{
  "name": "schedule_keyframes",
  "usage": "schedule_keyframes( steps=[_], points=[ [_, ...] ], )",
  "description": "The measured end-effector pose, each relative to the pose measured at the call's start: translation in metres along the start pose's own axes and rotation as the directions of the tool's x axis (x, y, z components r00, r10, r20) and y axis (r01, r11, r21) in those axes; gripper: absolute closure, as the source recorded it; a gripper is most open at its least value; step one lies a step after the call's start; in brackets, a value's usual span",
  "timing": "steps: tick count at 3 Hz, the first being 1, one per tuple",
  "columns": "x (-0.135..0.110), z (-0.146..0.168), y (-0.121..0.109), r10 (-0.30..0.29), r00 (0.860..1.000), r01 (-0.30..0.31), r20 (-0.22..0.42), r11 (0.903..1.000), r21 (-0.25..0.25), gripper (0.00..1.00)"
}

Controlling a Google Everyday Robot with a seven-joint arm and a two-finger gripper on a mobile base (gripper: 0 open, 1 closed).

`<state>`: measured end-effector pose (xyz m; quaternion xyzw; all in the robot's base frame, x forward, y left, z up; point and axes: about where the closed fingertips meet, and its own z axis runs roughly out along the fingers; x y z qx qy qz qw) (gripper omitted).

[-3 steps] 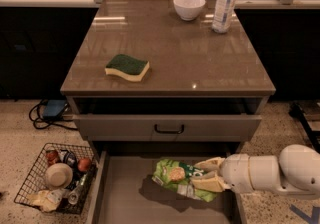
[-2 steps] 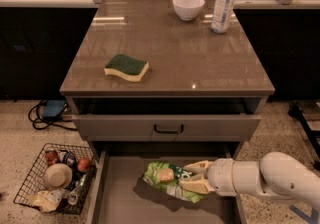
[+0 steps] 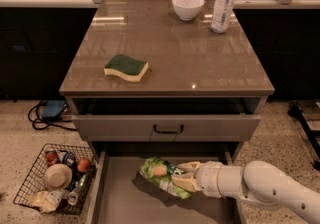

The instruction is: Place green rice chip bag into middle drawer

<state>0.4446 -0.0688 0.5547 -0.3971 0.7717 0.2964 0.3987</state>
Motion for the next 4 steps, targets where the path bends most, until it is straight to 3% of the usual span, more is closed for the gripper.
schedule_keyframes(
  steps=[1,2,3,4],
  points=[
    [0.0,0.0,0.0,0.0,1.0,0.0,0.001,1.0,-0.001,1.0],
    [0.018,0.01,-0.002,0.011,0.999,-0.01,0.036,0.9995,-0.031,1.0],
    [0.05,0.03,-0.003,0.005,0.996,0.006,0.086,0.9929,-0.119,1.0],
    [0.053,0.034,0.002,0.013,0.995,0.001,0.097,0.9899,-0.142,1.0]
  ],
)
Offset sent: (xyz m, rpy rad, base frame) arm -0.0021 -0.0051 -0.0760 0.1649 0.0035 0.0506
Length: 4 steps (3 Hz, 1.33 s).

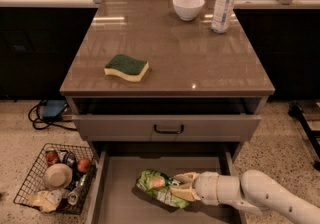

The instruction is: Place green rice chip bag into middle drawer

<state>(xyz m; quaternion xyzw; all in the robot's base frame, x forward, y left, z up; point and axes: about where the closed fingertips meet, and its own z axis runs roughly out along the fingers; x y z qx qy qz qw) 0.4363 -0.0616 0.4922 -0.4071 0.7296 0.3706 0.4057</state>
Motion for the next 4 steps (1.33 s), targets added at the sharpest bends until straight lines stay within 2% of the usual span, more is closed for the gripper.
schedule_keyframes(
  steps=[1,4],
  points=[
    [-0.0008,0.001,0.0007,-0.001,1.0,0.001,-0.001,1.0,-0.001,0.85],
    [-0.0016,0.0048,0.0036,-0.002,1.0,0.002,0.0,0.9999,-0.011,0.16]
  ],
)
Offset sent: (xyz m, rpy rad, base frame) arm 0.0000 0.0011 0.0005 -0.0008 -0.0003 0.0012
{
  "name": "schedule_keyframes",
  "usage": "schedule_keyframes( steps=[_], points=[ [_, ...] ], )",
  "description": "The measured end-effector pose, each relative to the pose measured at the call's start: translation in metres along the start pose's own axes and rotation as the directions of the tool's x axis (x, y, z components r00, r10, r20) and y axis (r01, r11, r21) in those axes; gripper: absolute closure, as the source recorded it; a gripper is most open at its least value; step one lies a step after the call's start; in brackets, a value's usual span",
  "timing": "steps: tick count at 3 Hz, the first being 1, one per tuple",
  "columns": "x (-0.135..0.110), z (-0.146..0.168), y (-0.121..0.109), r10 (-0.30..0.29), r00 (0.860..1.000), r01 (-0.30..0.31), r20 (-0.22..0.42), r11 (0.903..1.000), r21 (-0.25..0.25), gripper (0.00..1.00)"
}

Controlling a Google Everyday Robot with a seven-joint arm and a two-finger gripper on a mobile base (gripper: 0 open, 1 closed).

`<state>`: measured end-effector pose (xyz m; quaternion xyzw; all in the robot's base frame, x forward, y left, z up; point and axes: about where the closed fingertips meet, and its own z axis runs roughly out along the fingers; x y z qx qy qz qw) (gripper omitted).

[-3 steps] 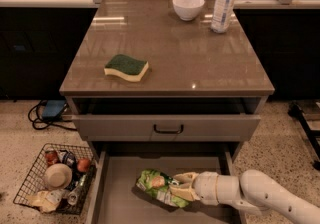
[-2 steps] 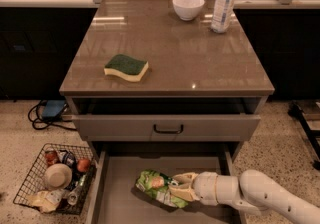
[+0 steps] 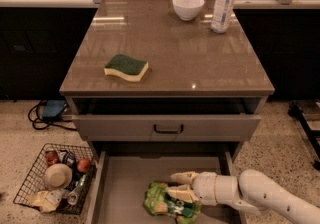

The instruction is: Place green rice chip bag into middle drawer

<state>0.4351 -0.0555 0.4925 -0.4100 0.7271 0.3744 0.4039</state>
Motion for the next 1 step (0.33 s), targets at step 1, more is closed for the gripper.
schedule_keyframes(
  steps=[1],
  points=[
    [-0.0003,0.0013,0.001,0.0,1.0,0.0,0.0,1.0,-0.003,0.0]
  ],
)
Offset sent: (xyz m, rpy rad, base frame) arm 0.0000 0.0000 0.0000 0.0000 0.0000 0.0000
